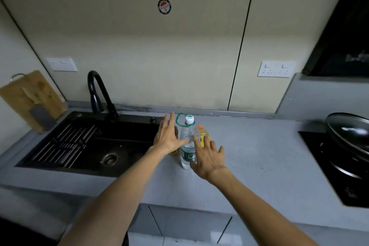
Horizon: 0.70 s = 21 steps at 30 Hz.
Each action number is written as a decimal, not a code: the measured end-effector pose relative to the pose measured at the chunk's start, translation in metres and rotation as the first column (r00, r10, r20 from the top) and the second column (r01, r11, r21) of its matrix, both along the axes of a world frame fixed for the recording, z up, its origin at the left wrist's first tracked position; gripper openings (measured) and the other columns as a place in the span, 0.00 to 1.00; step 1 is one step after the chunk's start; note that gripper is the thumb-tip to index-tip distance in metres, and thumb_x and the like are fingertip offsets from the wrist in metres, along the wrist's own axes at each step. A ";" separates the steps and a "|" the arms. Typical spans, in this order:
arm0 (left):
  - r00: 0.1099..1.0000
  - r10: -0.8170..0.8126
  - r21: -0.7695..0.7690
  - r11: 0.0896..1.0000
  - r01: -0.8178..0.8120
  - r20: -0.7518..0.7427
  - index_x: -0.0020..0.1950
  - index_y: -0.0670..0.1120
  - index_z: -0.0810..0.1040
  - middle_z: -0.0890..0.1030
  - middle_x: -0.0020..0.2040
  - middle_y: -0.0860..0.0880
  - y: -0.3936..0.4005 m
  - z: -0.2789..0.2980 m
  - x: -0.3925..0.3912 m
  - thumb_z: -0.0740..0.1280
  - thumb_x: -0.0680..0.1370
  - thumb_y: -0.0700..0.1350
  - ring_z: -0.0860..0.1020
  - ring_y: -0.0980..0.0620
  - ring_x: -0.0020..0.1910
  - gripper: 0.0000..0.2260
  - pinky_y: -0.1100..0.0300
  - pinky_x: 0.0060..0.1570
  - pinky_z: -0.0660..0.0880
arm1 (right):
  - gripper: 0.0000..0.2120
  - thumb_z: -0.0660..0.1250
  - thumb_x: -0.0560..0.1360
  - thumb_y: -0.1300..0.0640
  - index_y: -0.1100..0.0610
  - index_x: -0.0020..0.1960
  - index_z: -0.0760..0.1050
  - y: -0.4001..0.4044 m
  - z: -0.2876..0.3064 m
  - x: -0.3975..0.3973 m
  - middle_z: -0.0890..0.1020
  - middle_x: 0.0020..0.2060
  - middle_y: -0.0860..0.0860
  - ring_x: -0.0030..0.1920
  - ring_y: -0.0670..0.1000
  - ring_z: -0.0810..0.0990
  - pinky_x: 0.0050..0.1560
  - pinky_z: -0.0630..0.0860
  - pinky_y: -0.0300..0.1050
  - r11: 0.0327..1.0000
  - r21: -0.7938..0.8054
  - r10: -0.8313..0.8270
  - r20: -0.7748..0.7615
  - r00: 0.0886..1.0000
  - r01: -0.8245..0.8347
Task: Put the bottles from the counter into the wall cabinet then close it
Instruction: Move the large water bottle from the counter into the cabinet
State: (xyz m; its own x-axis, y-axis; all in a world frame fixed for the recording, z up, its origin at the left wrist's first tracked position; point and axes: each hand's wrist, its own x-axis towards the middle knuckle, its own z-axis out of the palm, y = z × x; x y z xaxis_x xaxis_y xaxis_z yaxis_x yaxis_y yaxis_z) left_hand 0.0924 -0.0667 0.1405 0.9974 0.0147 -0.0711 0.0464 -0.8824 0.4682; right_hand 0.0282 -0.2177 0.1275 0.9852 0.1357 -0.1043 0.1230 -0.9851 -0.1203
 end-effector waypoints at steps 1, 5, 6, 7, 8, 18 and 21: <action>1.000 0.013 -0.065 0.998 -0.015 -0.028 0.81 0.51 0.38 0.41 0.82 0.47 -0.001 -0.009 0.007 0.79 0.64 0.61 0.47 0.45 0.80 0.60 0.47 0.76 0.55 | 0.41 0.67 0.74 0.42 0.48 0.79 0.47 -0.002 -0.003 0.008 0.56 0.76 0.58 0.72 0.62 0.64 0.69 0.61 0.66 1.000 0.000 0.004 0.005 1.000 -0.004; 0.988 0.090 -0.255 0.959 -0.121 -0.129 0.81 0.48 0.40 0.45 0.82 0.47 -0.016 -0.049 0.029 0.84 0.58 0.56 0.47 0.48 0.80 0.67 0.49 0.77 0.53 | 0.40 0.68 0.73 0.43 0.47 0.77 0.49 -0.009 -0.021 0.035 0.58 0.75 0.57 0.72 0.61 0.64 0.71 0.60 0.66 0.999 -0.024 0.038 0.010 0.999 -0.038; 0.983 0.116 -0.287 0.946 -0.153 -0.140 0.82 0.48 0.45 0.50 0.81 0.47 -0.021 -0.058 0.034 0.84 0.56 0.56 0.52 0.47 0.80 0.66 0.50 0.76 0.56 | 0.43 0.68 0.73 0.43 0.49 0.78 0.47 -0.010 -0.025 0.040 0.58 0.75 0.57 0.72 0.61 0.63 0.71 0.59 0.66 0.999 -0.026 0.037 0.012 0.999 -0.037; 0.978 0.144 -0.327 0.926 -0.187 -0.149 0.80 0.49 0.53 0.59 0.79 0.47 -0.025 -0.069 0.039 0.84 0.52 0.58 0.59 0.47 0.77 0.64 0.50 0.74 0.62 | 0.46 0.68 0.72 0.42 0.51 0.80 0.44 -0.010 -0.030 0.046 0.58 0.75 0.57 0.73 0.60 0.63 0.72 0.58 0.66 0.999 -0.022 0.029 0.016 0.999 -0.029; 0.971 0.179 -0.380 0.897 -0.227 -0.157 0.76 0.50 0.62 0.68 0.73 0.48 -0.028 -0.082 0.047 0.82 0.49 0.60 0.69 0.47 0.72 0.59 0.50 0.69 0.69 | 0.50 0.69 0.72 0.42 0.53 0.80 0.39 -0.011 -0.035 0.050 0.58 0.75 0.57 0.73 0.60 0.62 0.72 0.58 0.65 1.000 -0.011 0.016 0.024 1.000 -0.016; 0.939 0.270 -0.739 0.584 -0.335 -0.212 0.71 0.50 0.62 0.73 0.64 0.53 -0.050 -0.112 0.060 0.84 0.60 0.44 0.72 0.52 0.65 0.46 0.52 0.68 0.69 | 0.60 0.73 0.69 0.41 0.57 0.79 0.31 -0.031 -0.069 0.088 0.62 0.73 0.56 0.72 0.58 0.63 0.71 0.62 0.63 1.000 -0.006 -0.002 -0.054 0.999 0.002; 0.936 0.271 -0.739 0.578 -0.345 -0.224 0.72 0.50 0.60 0.71 0.62 0.54 -0.055 -0.116 0.062 0.85 0.60 0.43 0.70 0.53 0.63 0.48 0.53 0.68 0.67 | 0.60 0.73 0.69 0.42 0.57 0.79 0.32 -0.035 -0.071 0.095 0.62 0.72 0.56 0.72 0.59 0.63 0.72 0.61 0.63 1.000 -0.009 0.006 -0.068 0.998 -0.006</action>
State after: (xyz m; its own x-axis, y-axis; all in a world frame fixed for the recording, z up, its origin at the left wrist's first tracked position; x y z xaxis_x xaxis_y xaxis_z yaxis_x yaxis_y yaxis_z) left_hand 0.1542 -0.1216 0.0245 0.9336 0.2243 -0.2795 0.3143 -0.1377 0.9393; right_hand 0.1235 -0.2526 0.0560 0.9749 0.1403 -0.1726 0.1206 -0.9854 -0.1198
